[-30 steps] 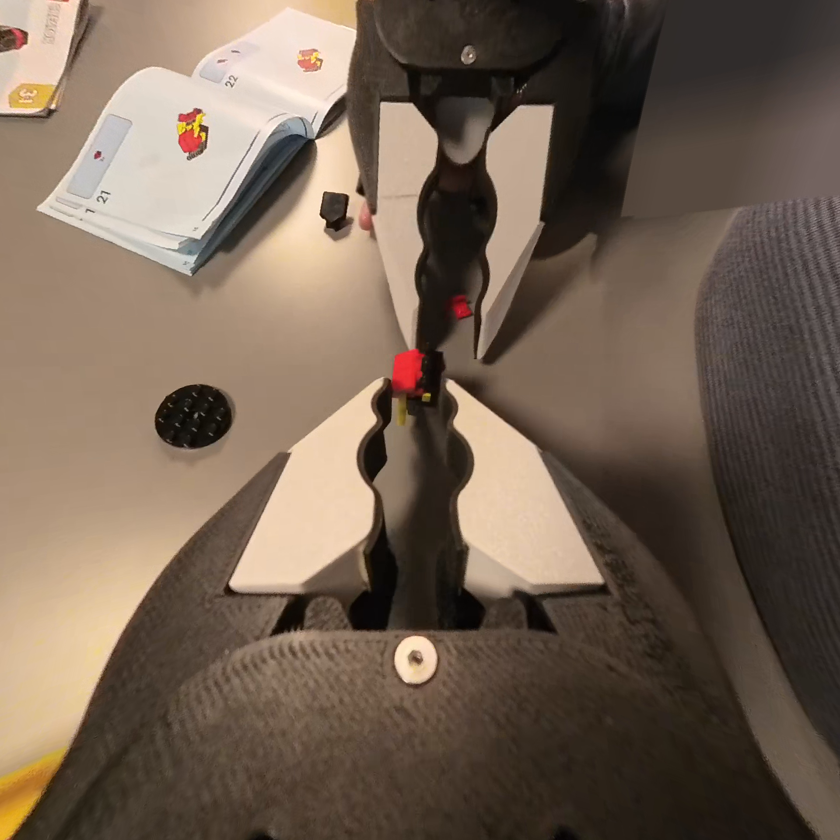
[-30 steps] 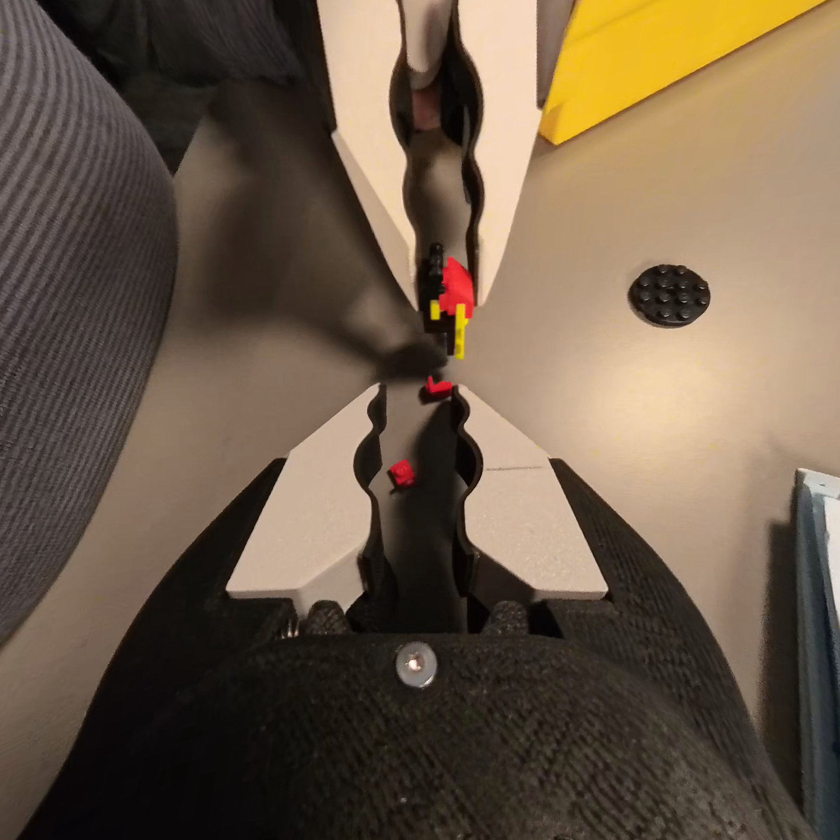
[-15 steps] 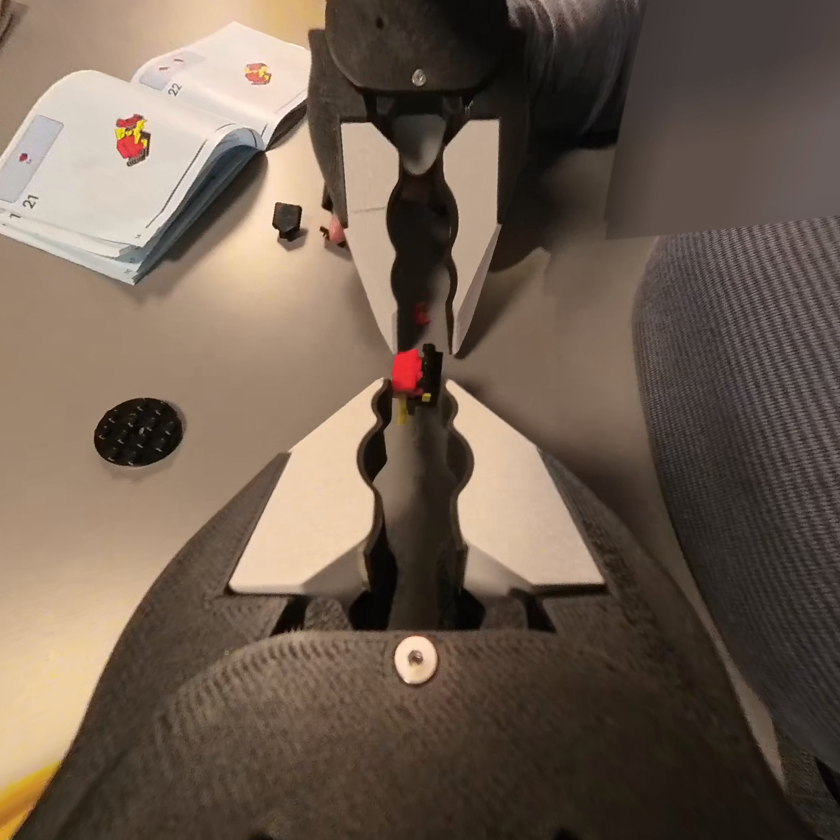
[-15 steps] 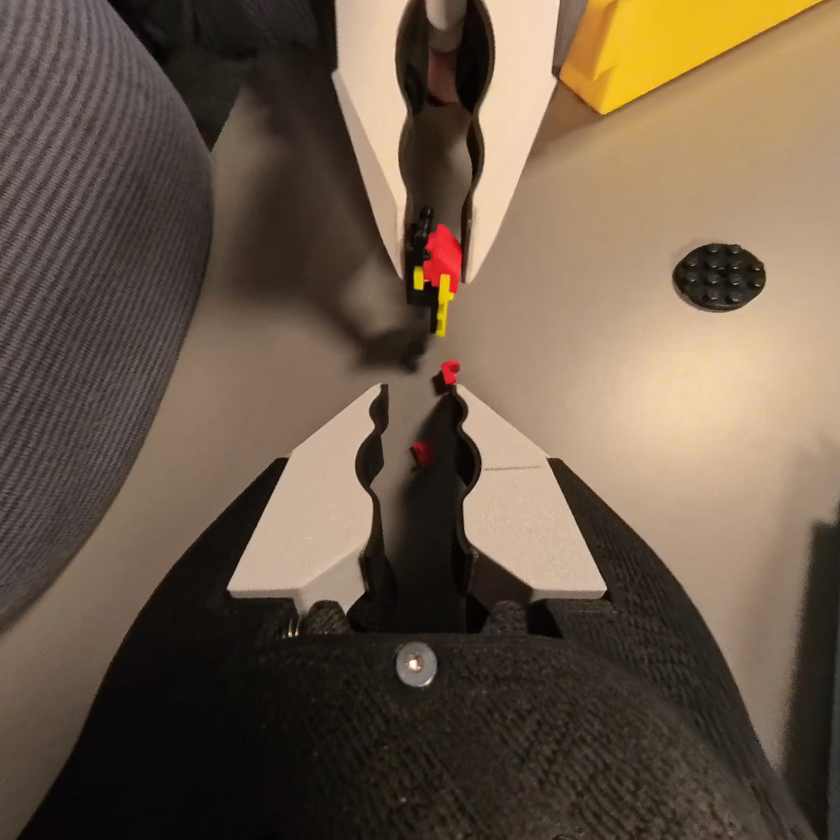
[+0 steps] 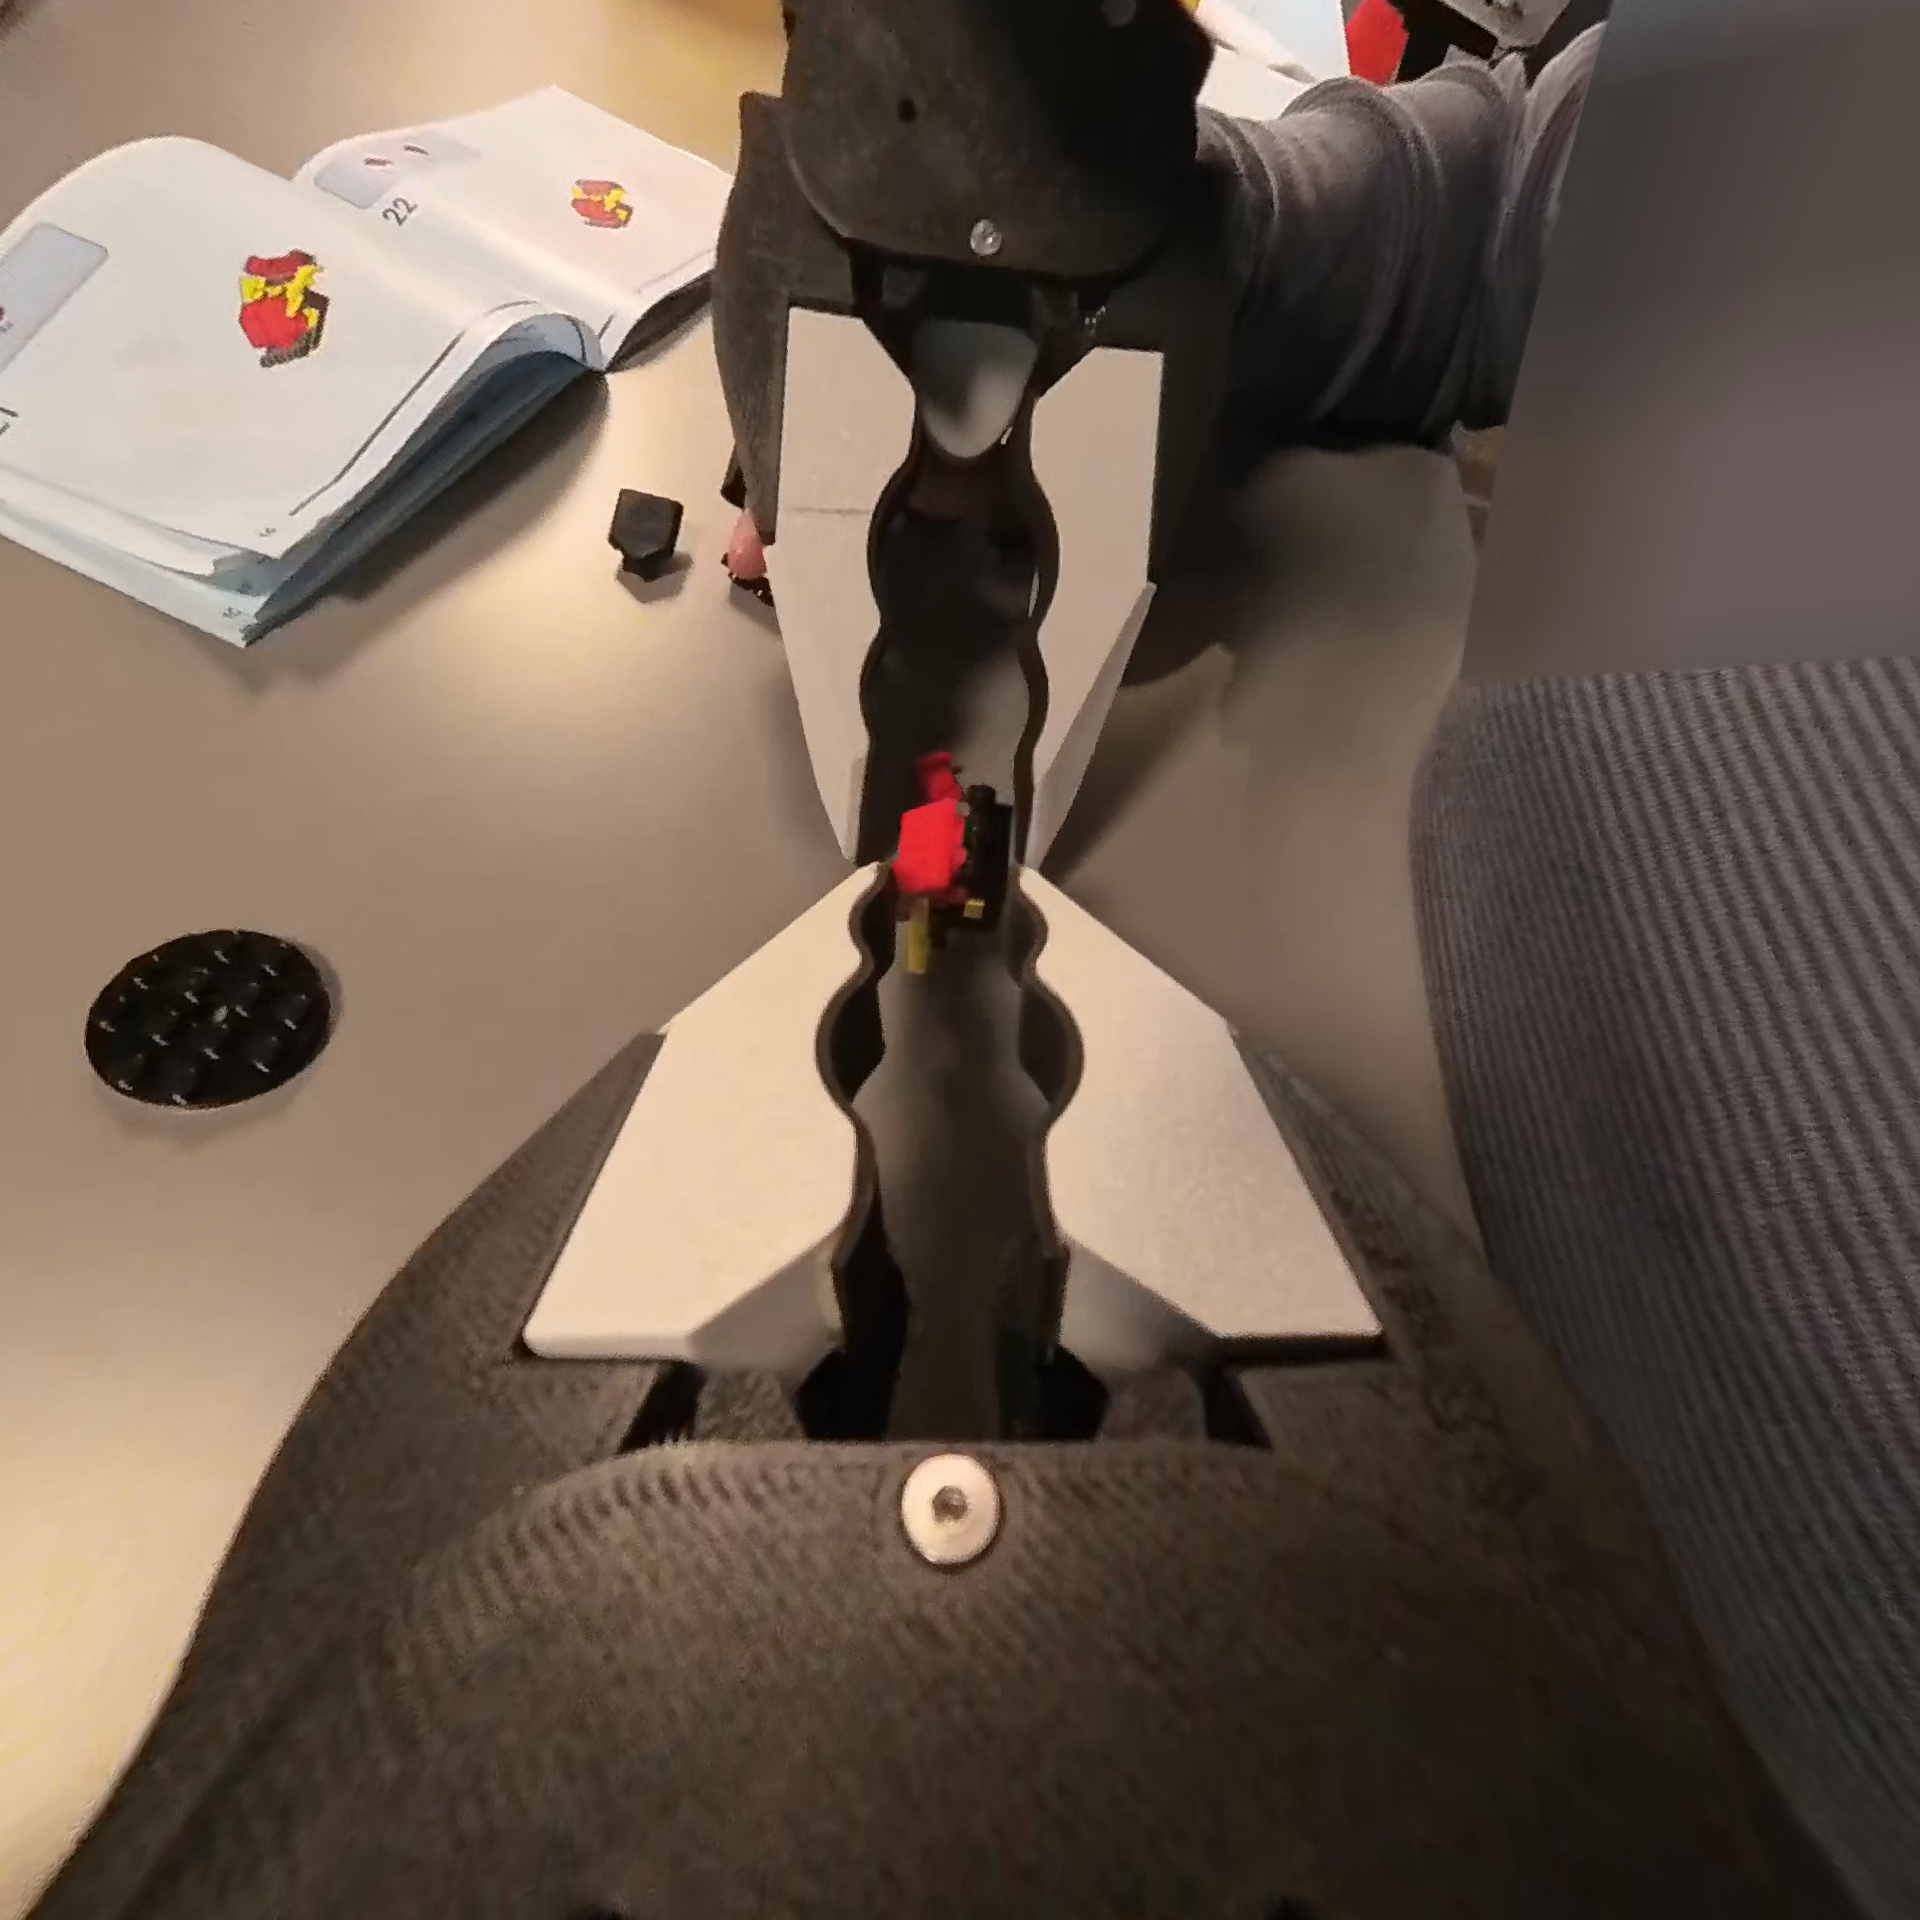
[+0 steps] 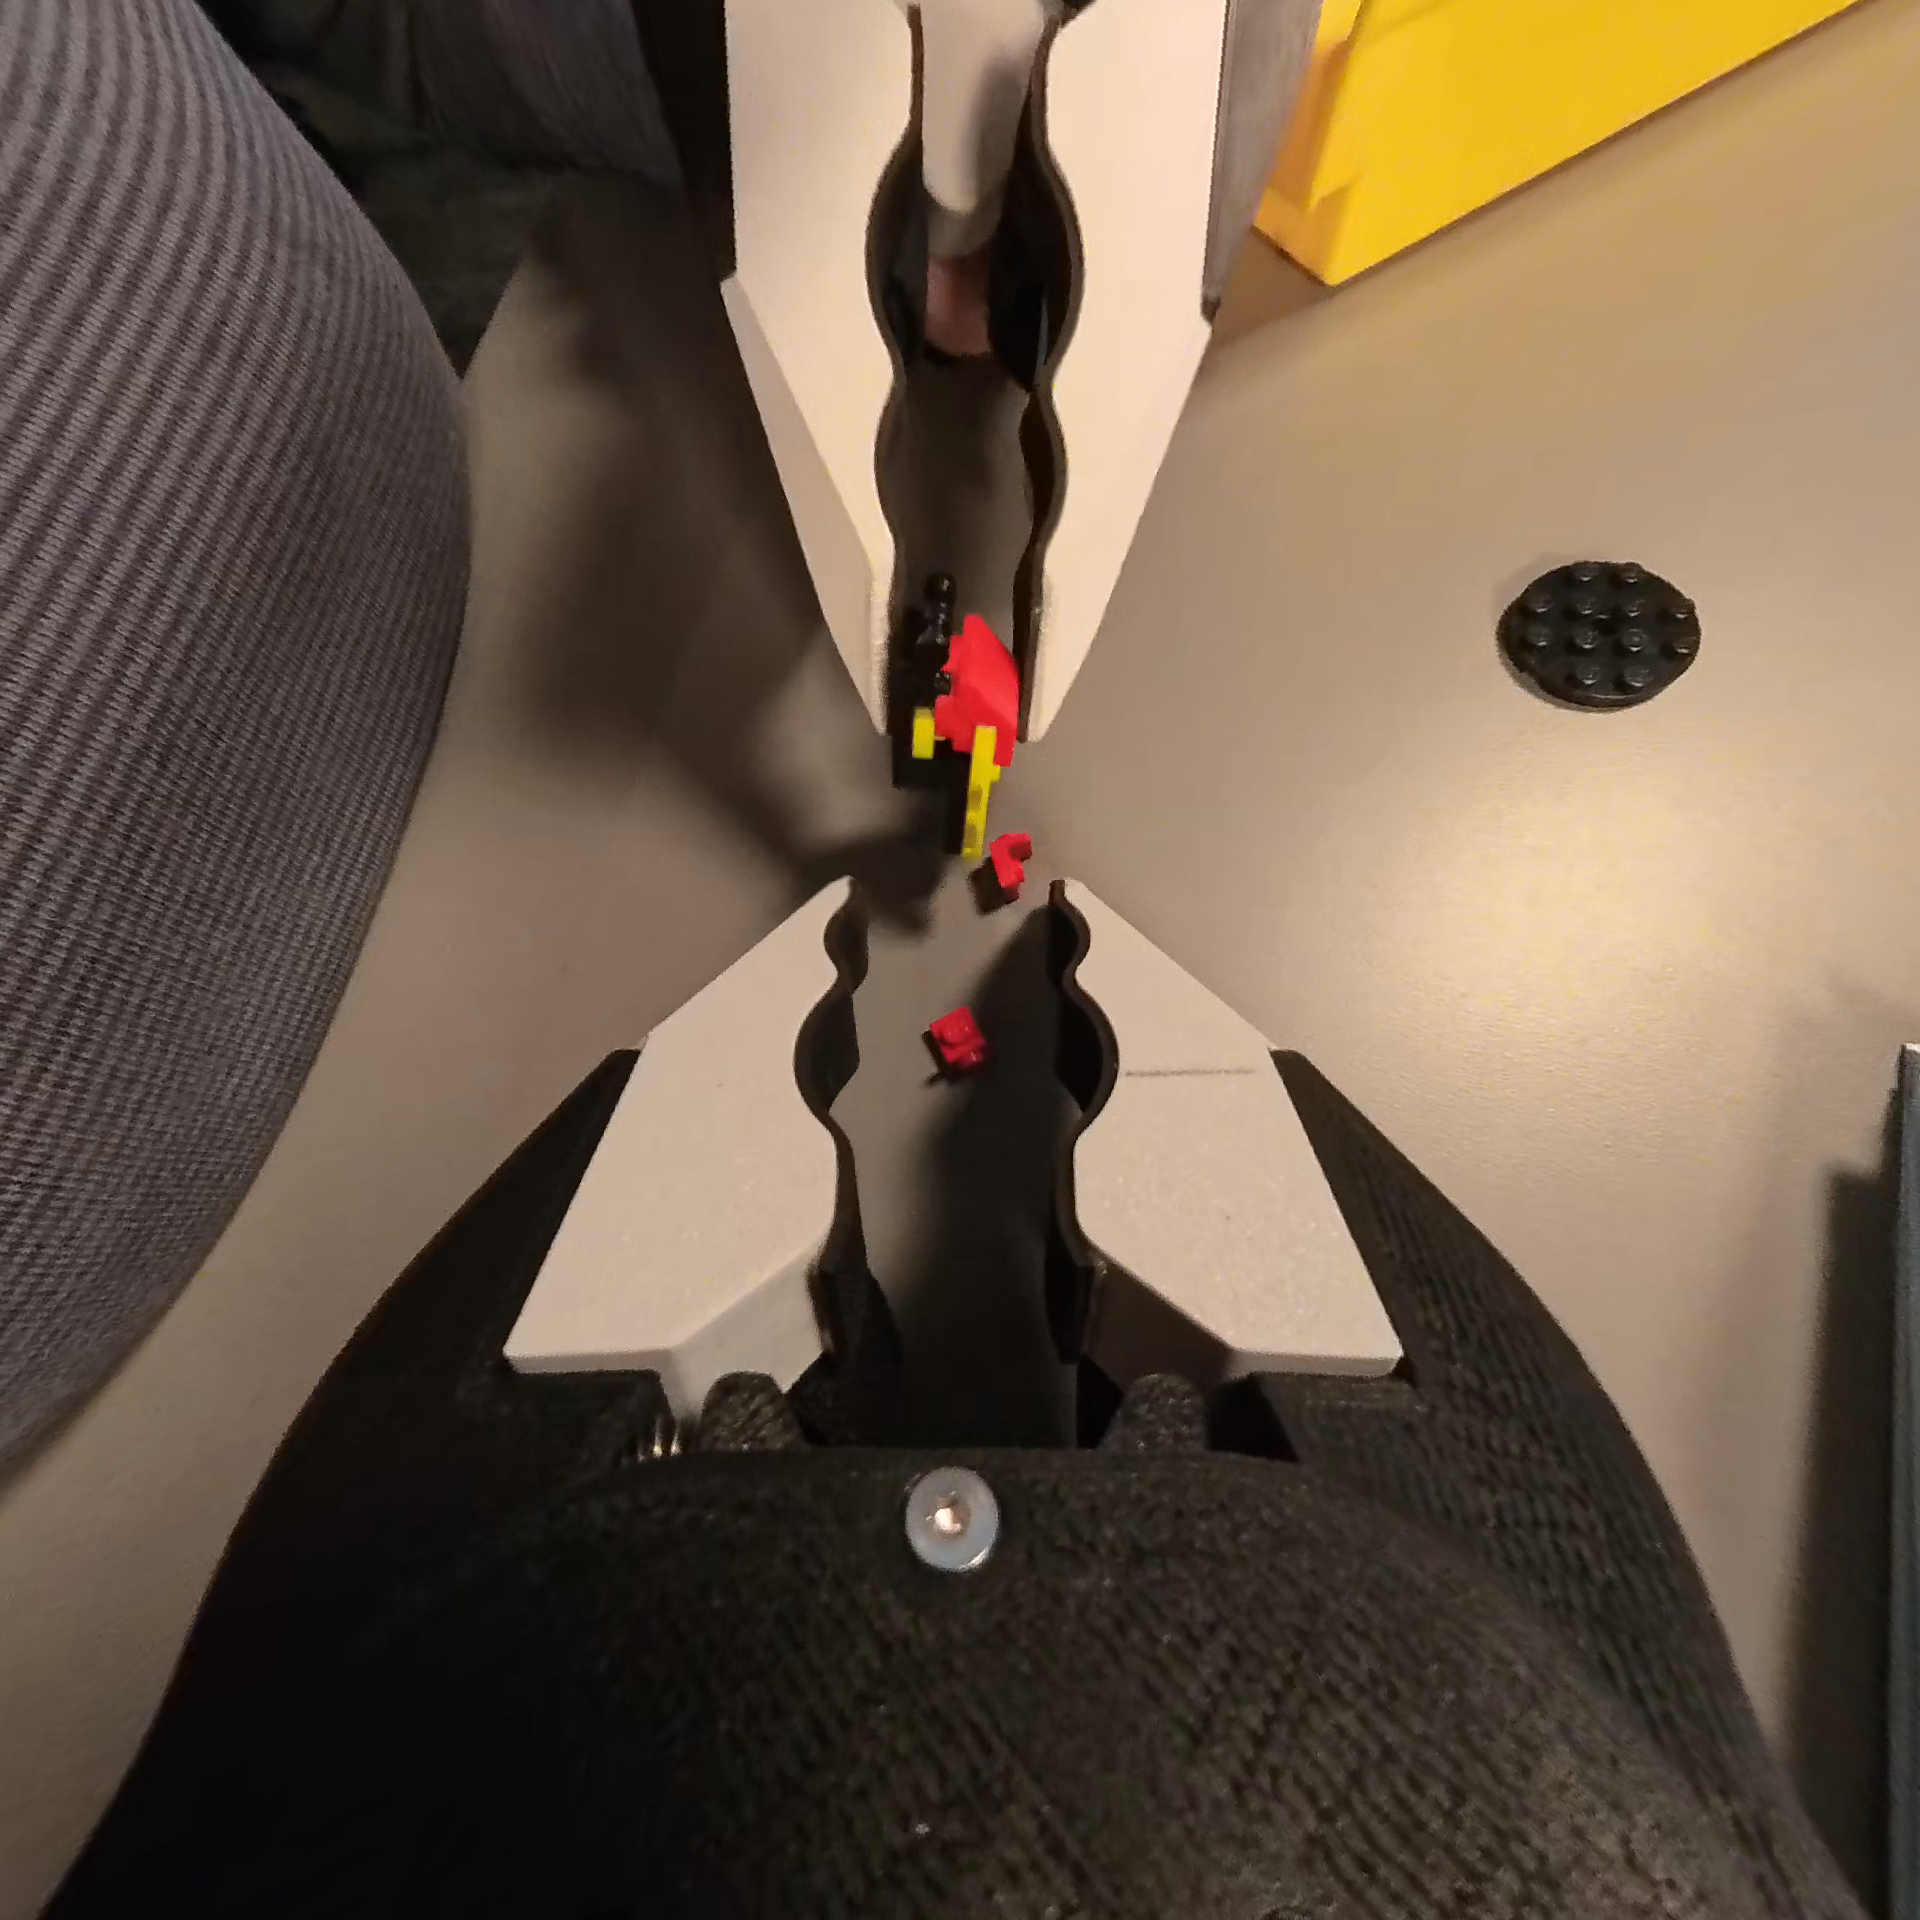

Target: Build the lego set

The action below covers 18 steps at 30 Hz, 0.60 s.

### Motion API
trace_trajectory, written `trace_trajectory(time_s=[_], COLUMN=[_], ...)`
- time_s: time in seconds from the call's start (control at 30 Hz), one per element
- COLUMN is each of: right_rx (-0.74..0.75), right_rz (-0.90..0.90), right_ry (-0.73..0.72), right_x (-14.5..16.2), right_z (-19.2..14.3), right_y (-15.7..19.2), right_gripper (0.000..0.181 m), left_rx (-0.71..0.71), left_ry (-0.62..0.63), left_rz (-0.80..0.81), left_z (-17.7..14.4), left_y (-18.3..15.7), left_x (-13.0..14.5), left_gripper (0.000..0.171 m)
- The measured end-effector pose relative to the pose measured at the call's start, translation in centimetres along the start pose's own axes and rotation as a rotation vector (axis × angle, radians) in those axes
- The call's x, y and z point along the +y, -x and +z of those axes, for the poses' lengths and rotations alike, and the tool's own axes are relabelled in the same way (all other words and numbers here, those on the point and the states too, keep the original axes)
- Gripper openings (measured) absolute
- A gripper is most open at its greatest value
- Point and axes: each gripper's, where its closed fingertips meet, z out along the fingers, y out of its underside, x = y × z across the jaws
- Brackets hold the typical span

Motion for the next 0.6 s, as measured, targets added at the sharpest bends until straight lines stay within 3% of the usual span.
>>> trace_trajectory(time_s=[0.3, 0.6], right_rx=[0.005, 0.035], right_rz=[-0.016, -0.075], right_ry=[0.005, 0.028], right_x=[-0.1, 0.2], right_z=[0.2, 0.5], right_y=[0.1, 0.4], right_gripper=[0.032, 0.033], left_rx=[-0.016, -0.135], left_ry=[0.010, 0.058], left_rz=[0.023, 0.365], left_z=[0.3, 1.1], left_y=[-0.1, -1.6], left_x=[0.1, 0.4], left_gripper=[0.020, 0.020])
